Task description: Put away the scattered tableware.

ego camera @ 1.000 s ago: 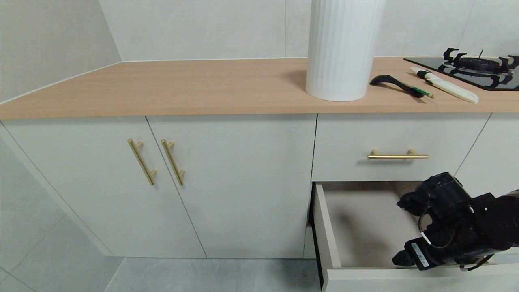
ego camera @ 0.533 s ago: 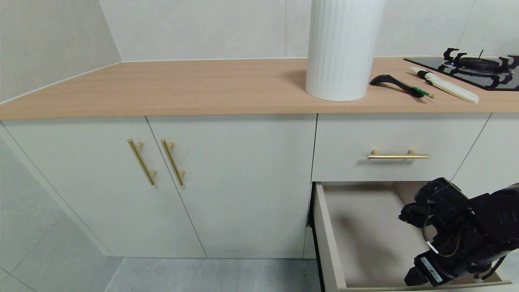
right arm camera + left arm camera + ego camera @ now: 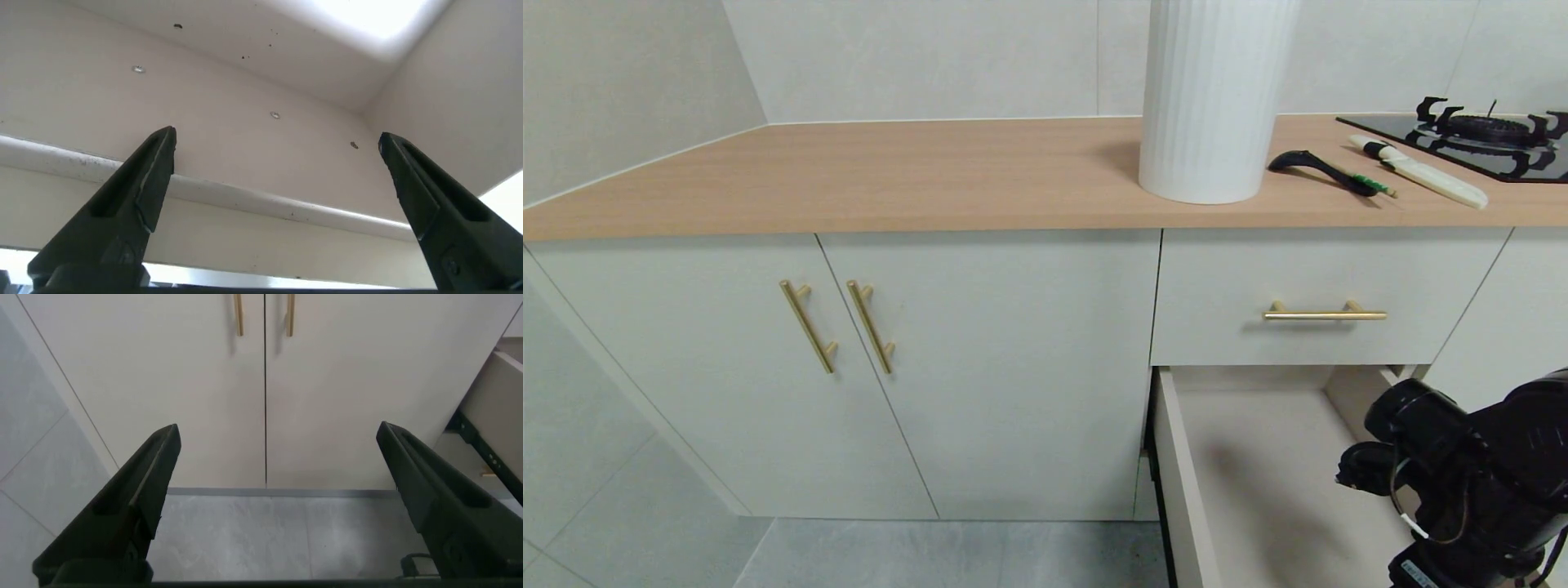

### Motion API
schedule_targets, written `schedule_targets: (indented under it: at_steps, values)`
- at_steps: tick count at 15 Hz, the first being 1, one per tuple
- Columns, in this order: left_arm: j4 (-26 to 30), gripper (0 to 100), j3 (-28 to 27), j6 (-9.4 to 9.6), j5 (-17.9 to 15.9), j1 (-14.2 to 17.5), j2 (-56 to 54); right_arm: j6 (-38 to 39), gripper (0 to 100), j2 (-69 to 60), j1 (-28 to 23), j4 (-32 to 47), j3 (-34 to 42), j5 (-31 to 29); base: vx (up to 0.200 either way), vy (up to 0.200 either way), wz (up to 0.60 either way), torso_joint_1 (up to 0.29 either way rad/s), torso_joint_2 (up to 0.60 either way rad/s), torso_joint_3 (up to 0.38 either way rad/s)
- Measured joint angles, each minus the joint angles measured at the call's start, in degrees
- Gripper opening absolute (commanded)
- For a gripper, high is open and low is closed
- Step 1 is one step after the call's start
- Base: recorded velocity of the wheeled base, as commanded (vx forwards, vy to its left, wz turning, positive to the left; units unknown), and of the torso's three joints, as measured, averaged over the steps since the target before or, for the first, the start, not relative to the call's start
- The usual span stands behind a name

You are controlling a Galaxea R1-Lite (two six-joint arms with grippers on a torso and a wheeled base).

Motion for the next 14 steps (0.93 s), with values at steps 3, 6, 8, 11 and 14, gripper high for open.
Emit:
schedule_targets:
  at_steps: [3, 6, 8, 11, 14]
  values:
    - [0.00, 100, 0.00, 0.00, 0.02, 0.02, 0.00, 0.38, 100, -0.02, -0.01, -0.44, -0.52, -0.12, 0.000, 0.000, 0.00, 0.000, 0.00, 0.000]
    - [0.00, 100, 0.00, 0.00, 0.02, 0.02, 0.00, 1.26, 100, -0.33, -0.17, -3.12, -1.46, -0.11, 0.000, 0.000, 0.00, 0.000, 0.00, 0.000]
    - [0.00, 100, 0.00, 0.00, 0.05, 0.02, 0.00, 4.18, 100, -0.79, -0.34, -9.42, -1.26, -0.15, 0.000, 0.000, 0.00, 0.000, 0.00, 0.000]
    - [0.00, 100, 0.00, 0.00, 0.02, 0.02, 0.00, 9.59, 100, -1.40, -0.48, -17.49, -0.79, -0.59, 0.000, 0.000, 0.00, 0.000, 0.00, 0.000]
    - [0.02, 100, 0.00, 0.00, 0.05, 0.02, 0.00, 11.46, 100, -2.97, -0.61, -25.15, -0.10, -2.19, 0.000, 0.000, 0.00, 0.000, 0.00, 0.000]
